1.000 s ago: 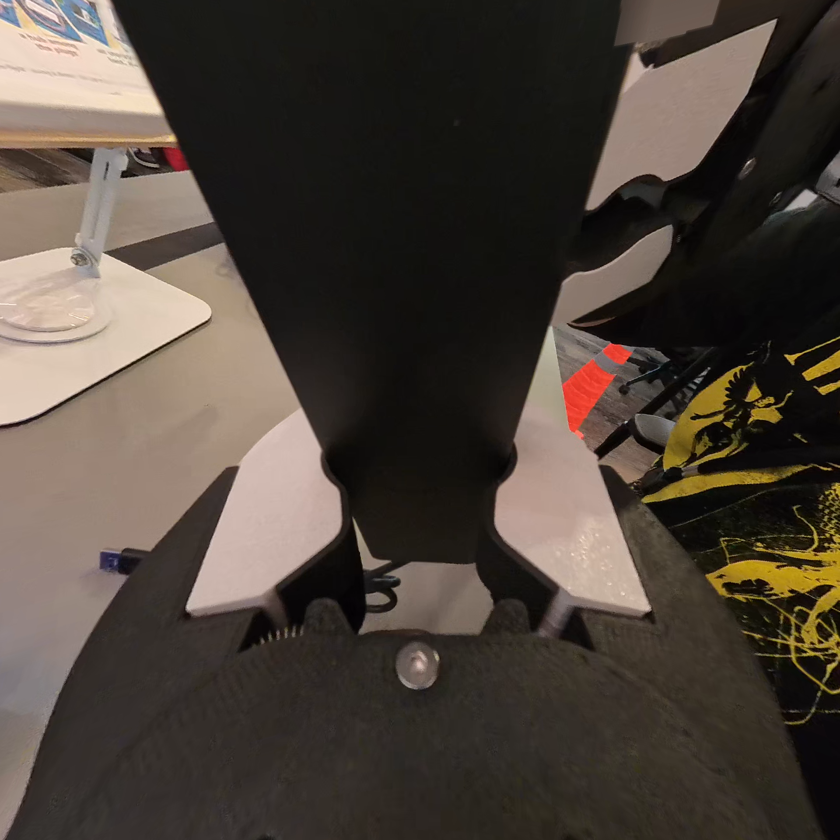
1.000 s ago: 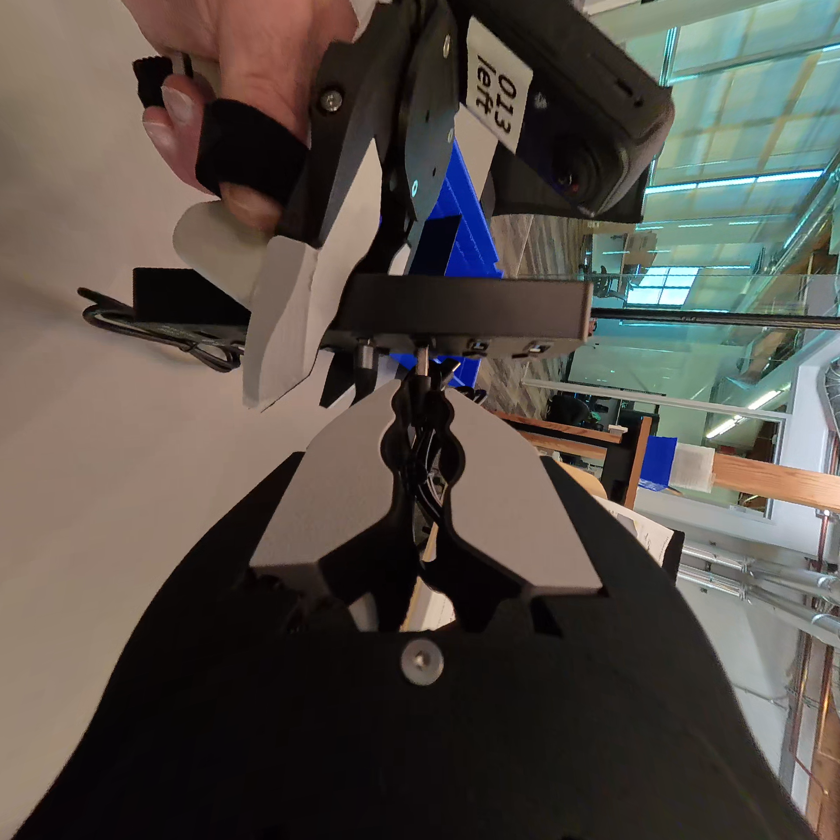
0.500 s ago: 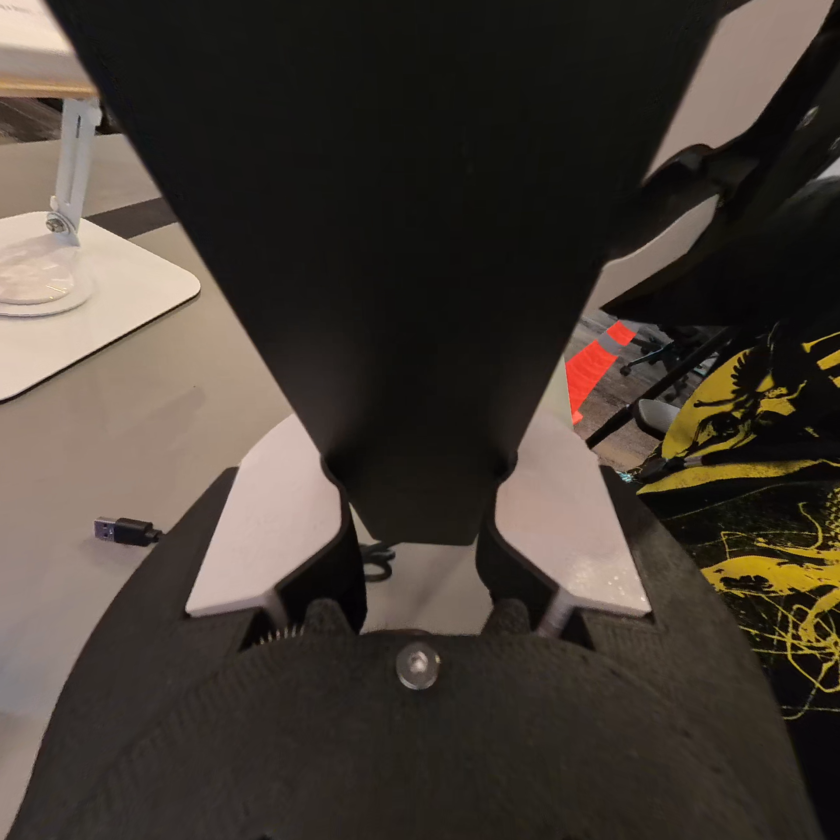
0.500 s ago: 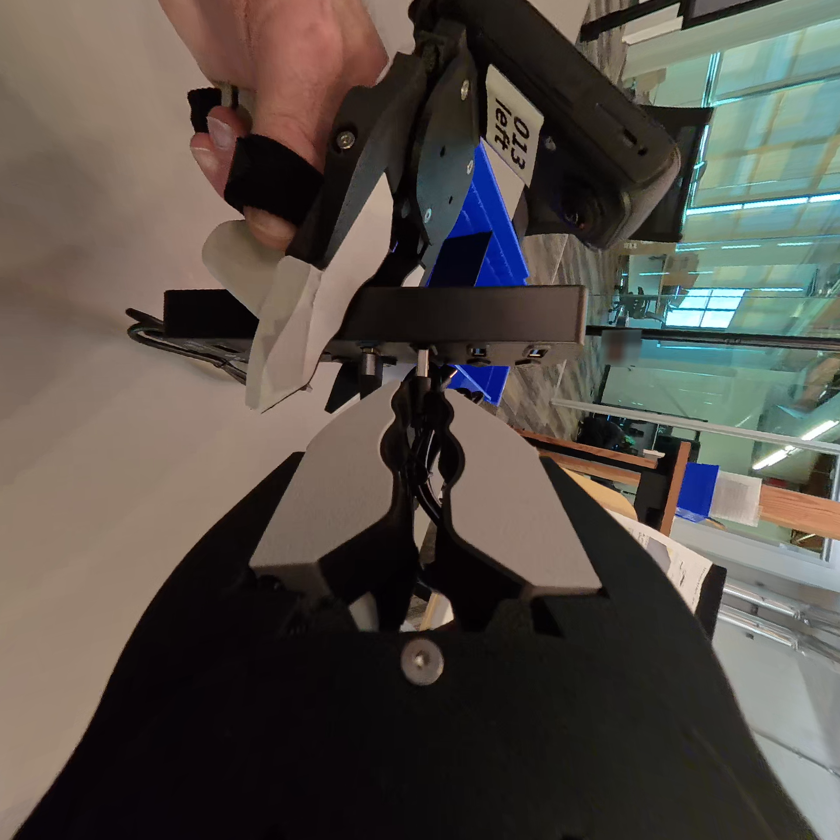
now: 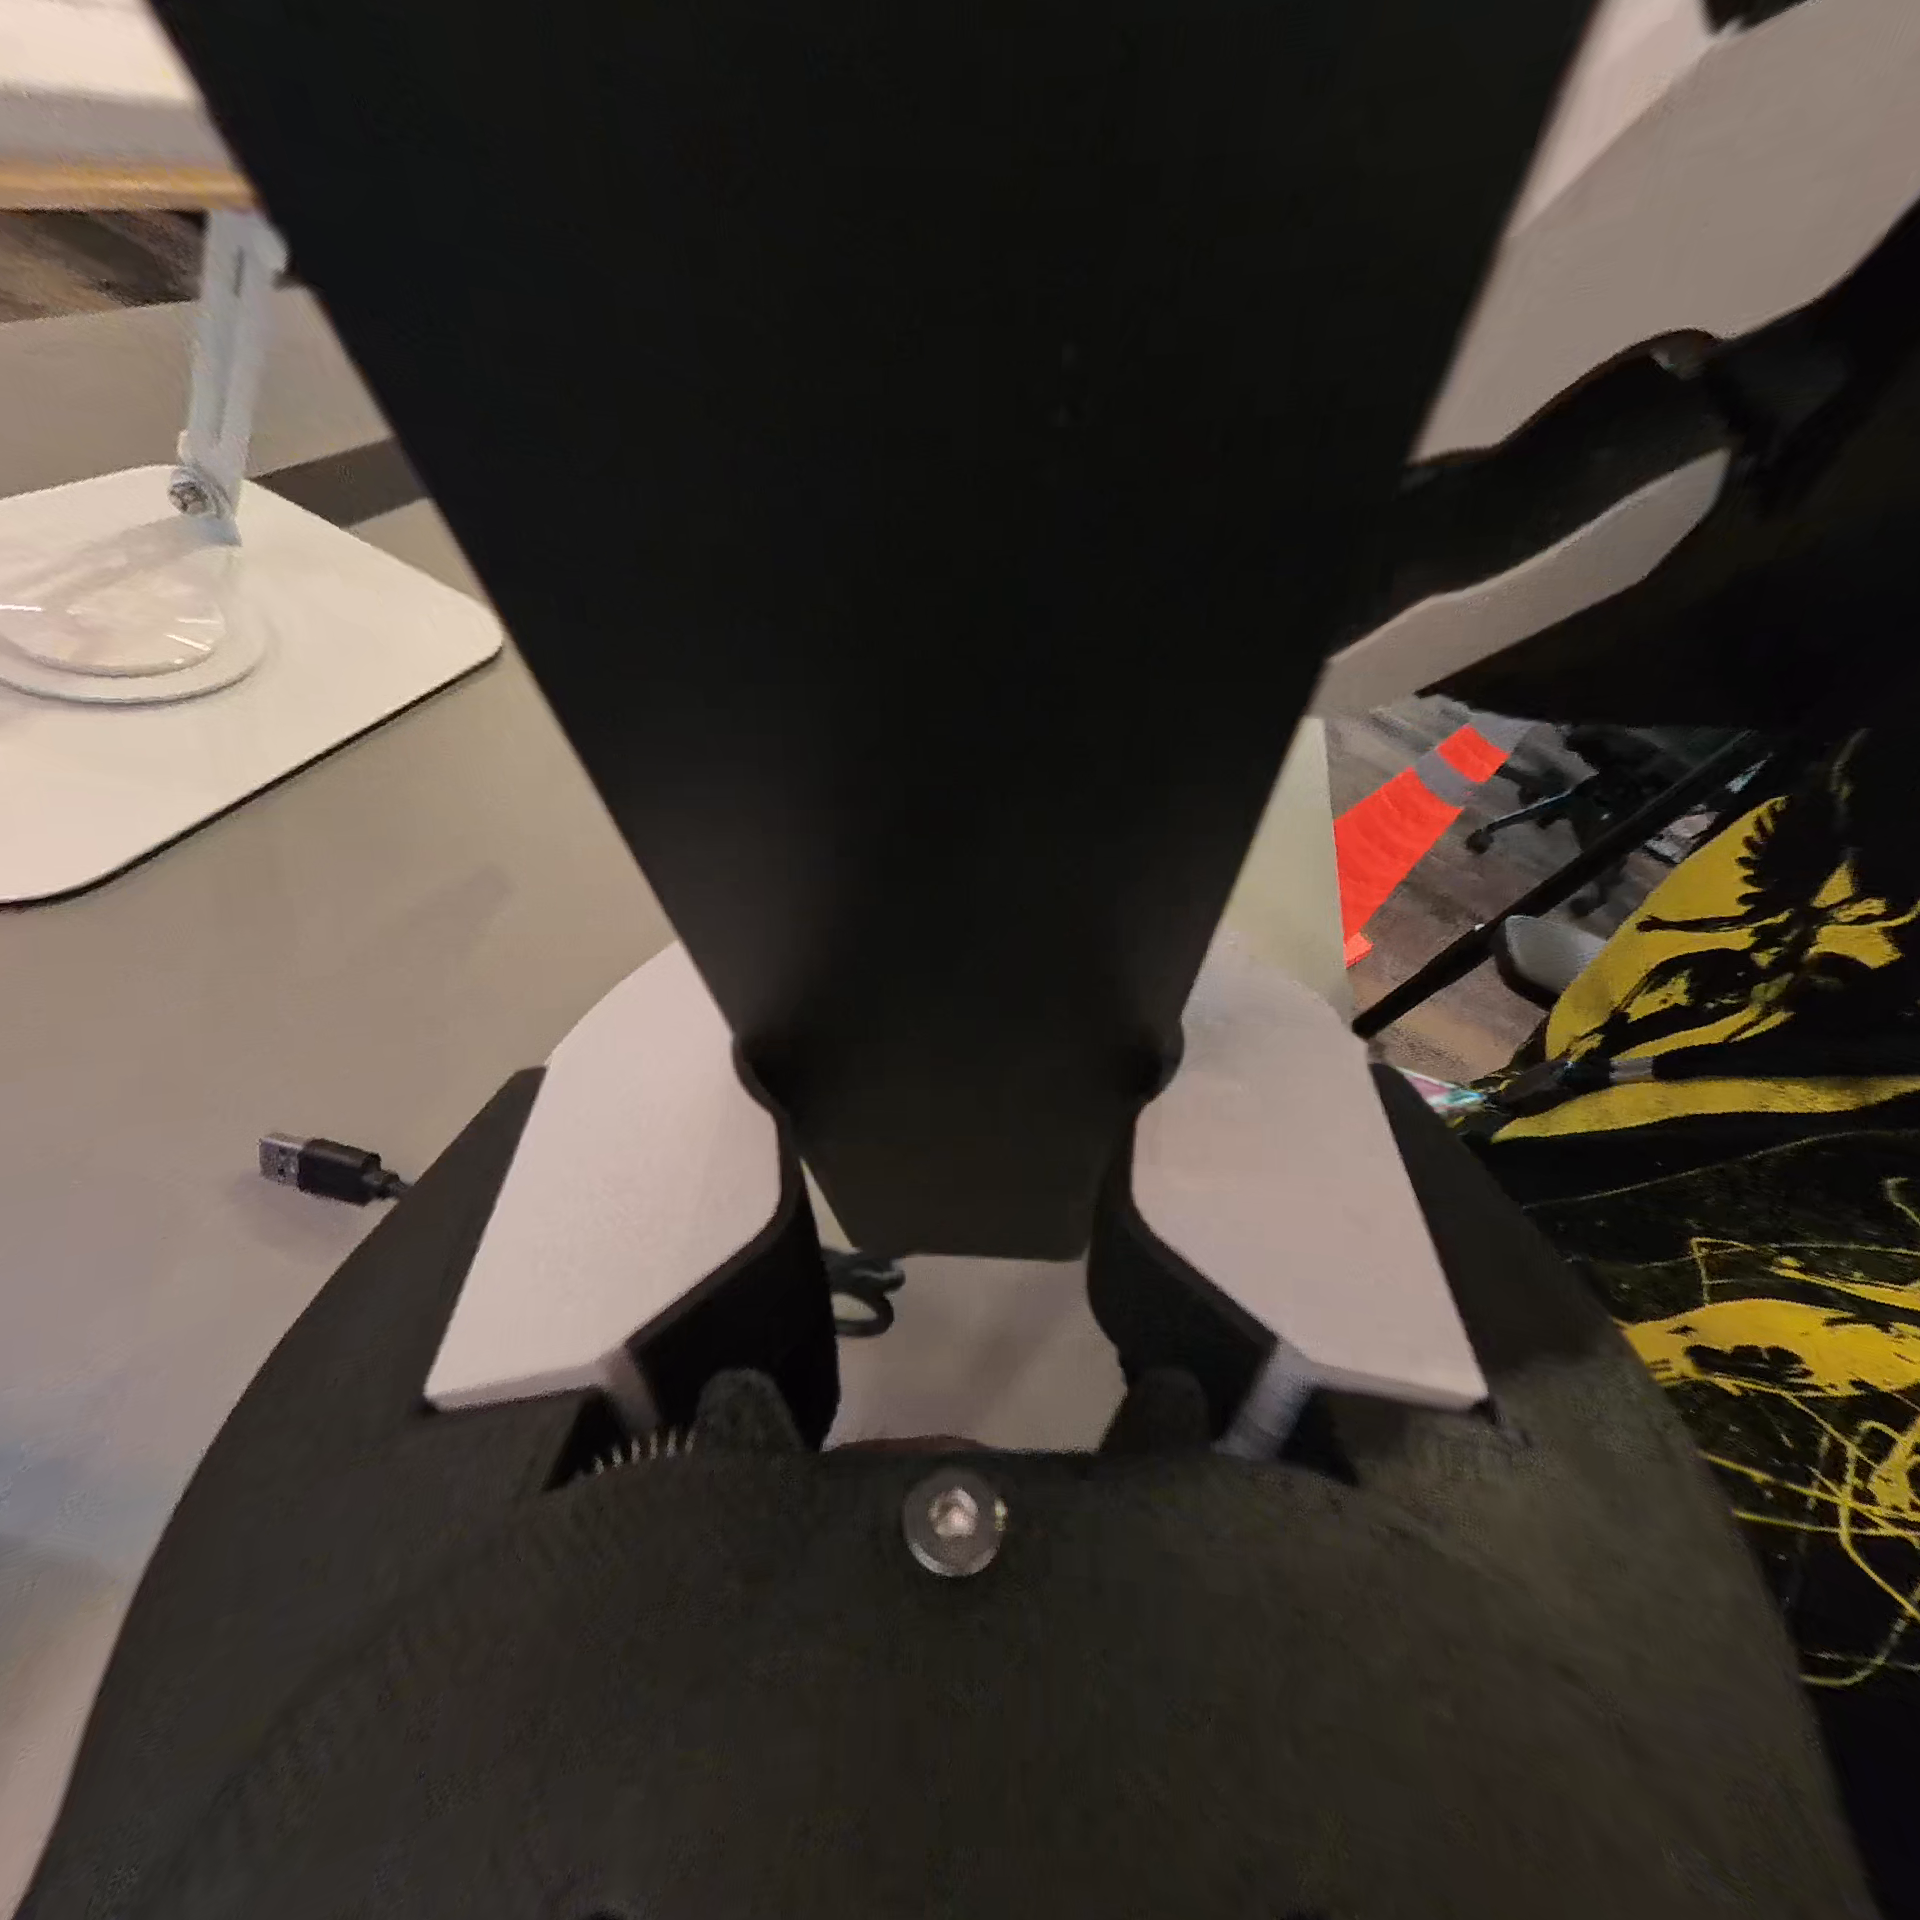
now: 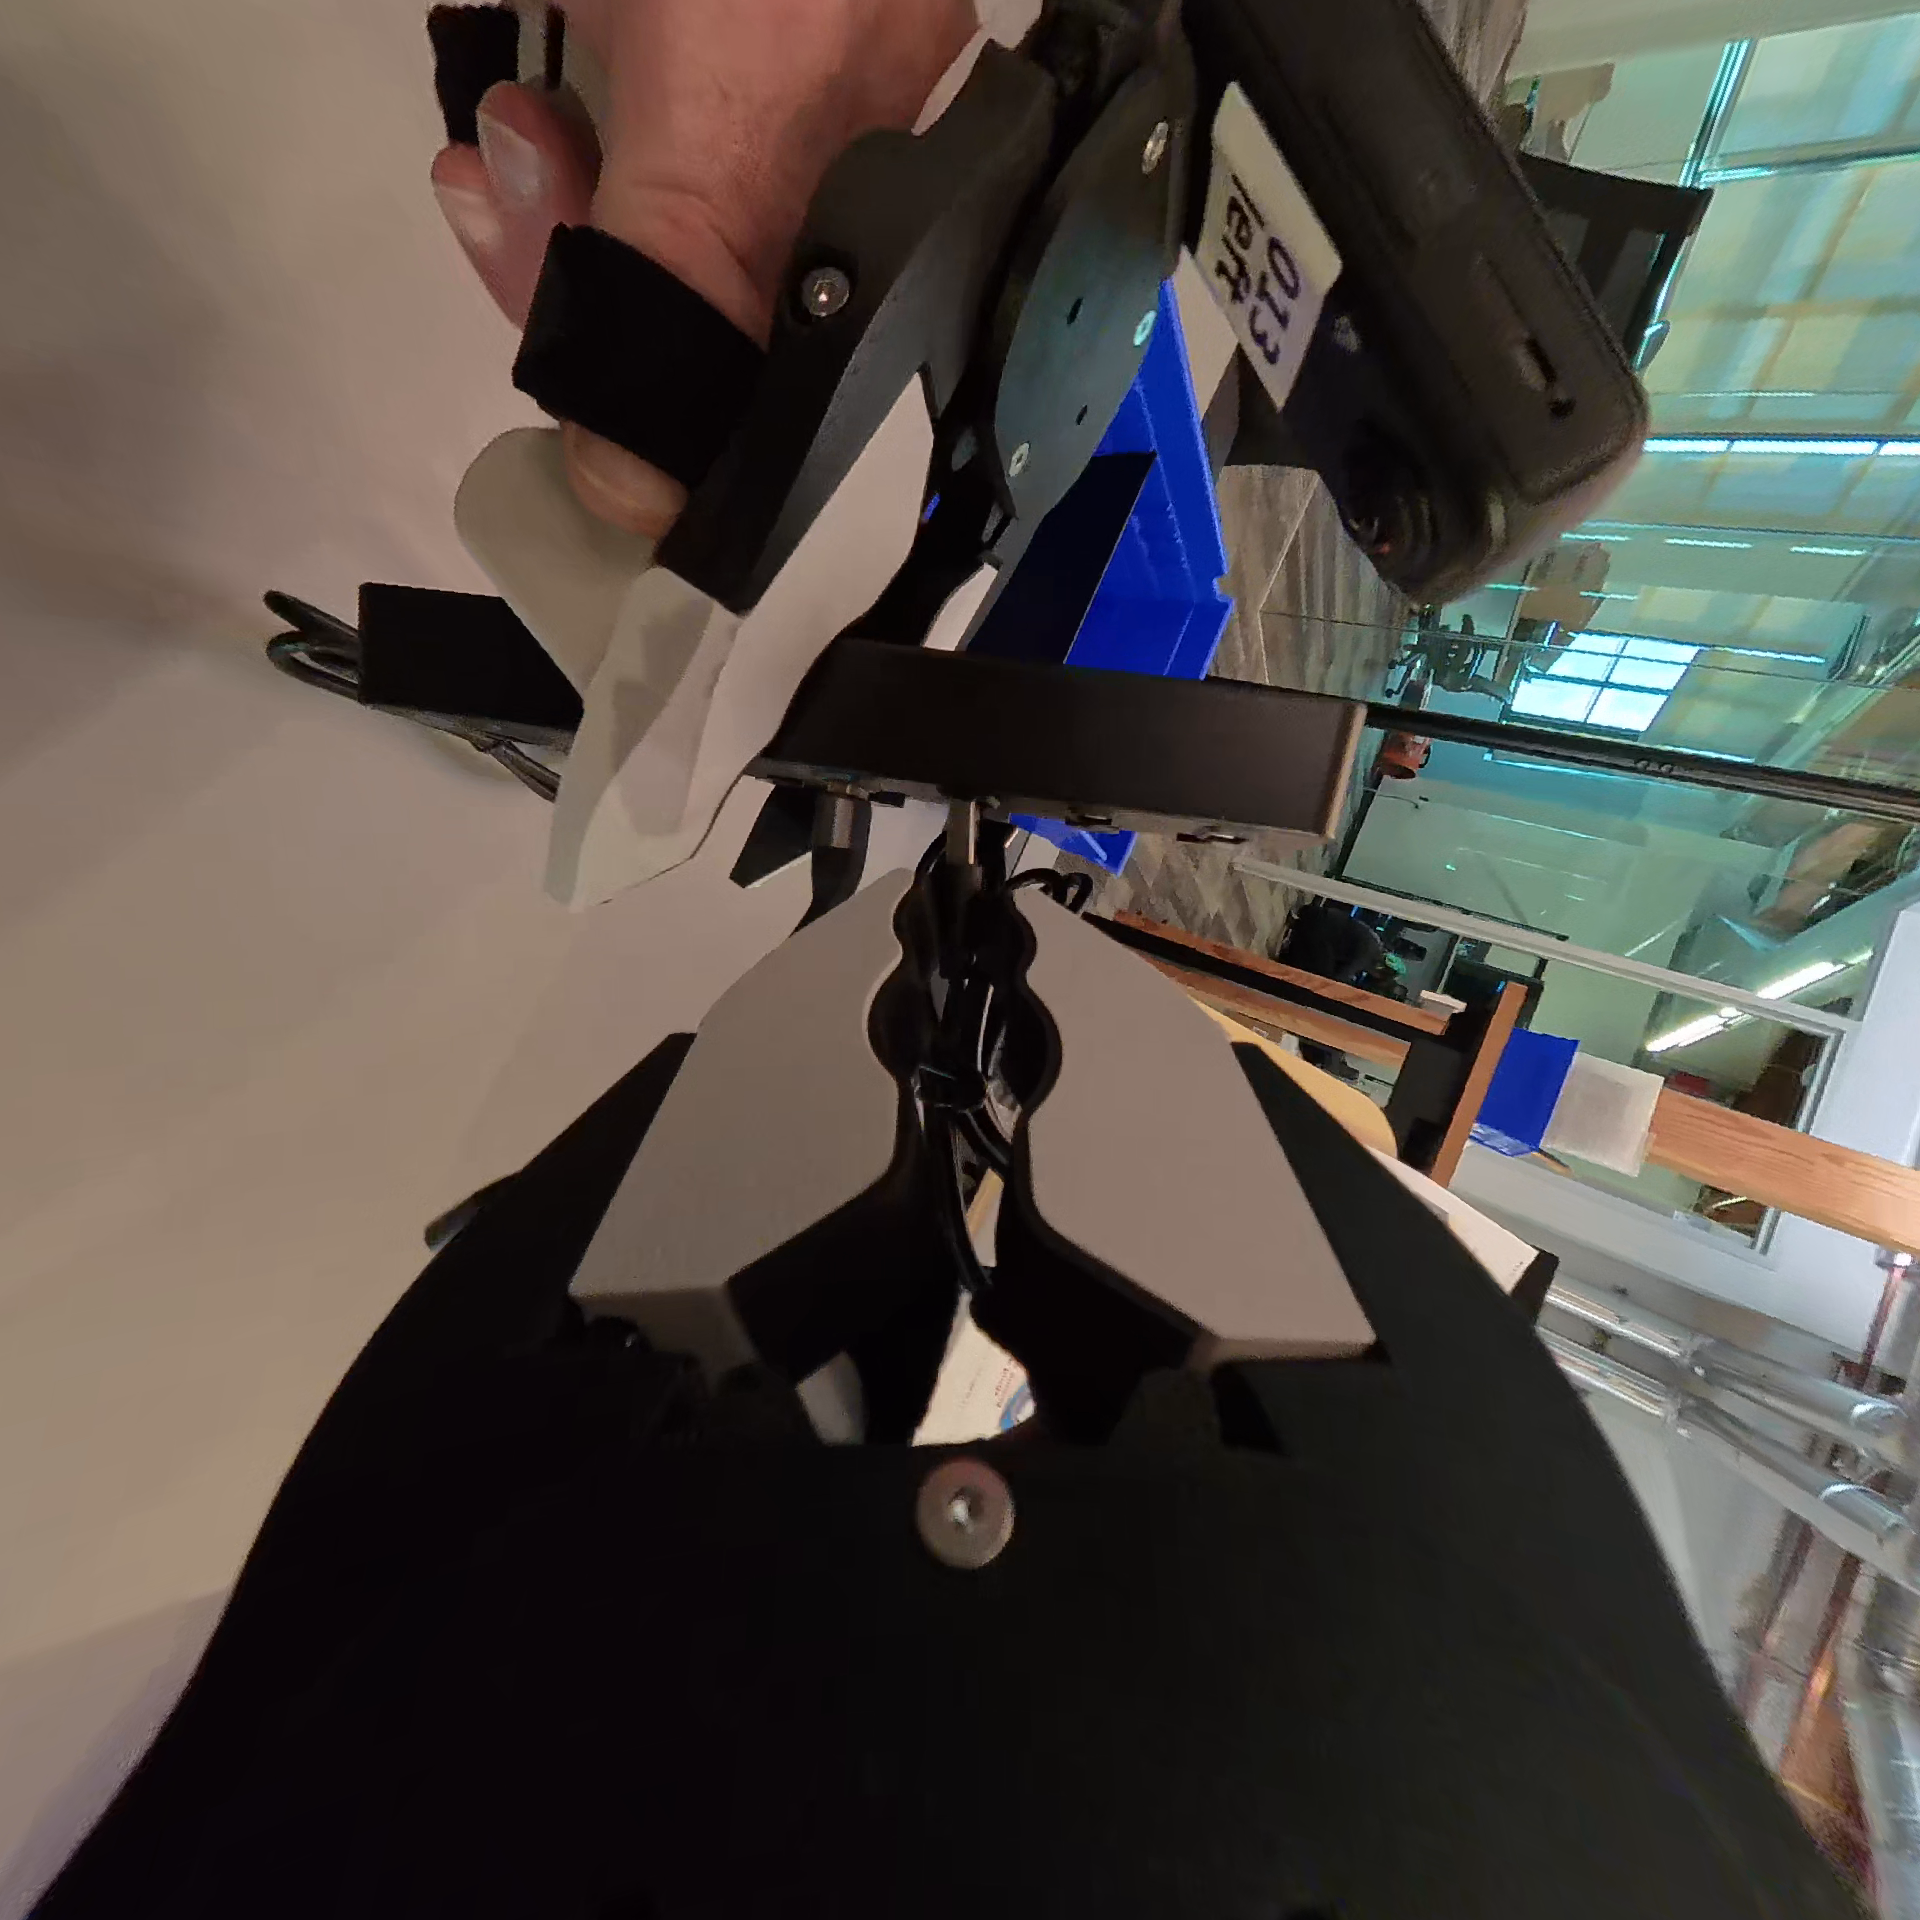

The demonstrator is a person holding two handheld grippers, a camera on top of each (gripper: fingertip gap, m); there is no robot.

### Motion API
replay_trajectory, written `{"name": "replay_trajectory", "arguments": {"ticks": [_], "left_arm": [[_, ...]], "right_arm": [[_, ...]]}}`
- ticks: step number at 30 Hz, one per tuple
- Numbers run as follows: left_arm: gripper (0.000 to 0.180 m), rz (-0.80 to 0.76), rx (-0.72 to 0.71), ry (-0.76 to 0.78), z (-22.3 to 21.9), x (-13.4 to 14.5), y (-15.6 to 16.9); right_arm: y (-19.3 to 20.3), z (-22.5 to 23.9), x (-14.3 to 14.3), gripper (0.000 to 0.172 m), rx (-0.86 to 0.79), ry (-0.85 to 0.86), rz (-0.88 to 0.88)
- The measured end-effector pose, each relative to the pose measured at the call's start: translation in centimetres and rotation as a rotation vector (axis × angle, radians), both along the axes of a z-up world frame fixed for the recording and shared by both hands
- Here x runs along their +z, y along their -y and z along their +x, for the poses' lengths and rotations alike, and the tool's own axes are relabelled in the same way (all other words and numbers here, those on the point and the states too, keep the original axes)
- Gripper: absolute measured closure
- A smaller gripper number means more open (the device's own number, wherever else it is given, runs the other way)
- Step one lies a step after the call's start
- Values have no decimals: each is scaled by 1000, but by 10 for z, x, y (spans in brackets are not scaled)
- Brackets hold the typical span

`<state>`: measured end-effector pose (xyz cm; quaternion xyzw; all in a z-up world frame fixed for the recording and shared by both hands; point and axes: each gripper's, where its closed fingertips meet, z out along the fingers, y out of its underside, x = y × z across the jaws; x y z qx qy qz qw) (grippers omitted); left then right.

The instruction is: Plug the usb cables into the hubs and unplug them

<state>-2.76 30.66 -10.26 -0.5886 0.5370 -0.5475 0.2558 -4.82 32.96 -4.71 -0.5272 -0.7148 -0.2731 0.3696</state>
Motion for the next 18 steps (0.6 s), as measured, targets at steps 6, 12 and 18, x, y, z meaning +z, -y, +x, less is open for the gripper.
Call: {"name": "replay_trajectory", "arguments": {"ticks": [6, 12, 18], "left_arm": [[116, -67, 50, 93, -12, 16, -16], [115, -93, 24, 145, -10, 24, -10], [116, -44, 8, 152, -5, 34, 1]], "right_arm": [[20, 19, 25, 163, -28, -128, -4], [36, 19, -10, 162, -38, -80, -80], [27, 11, -12, 163, -51, -171, -19]]}}
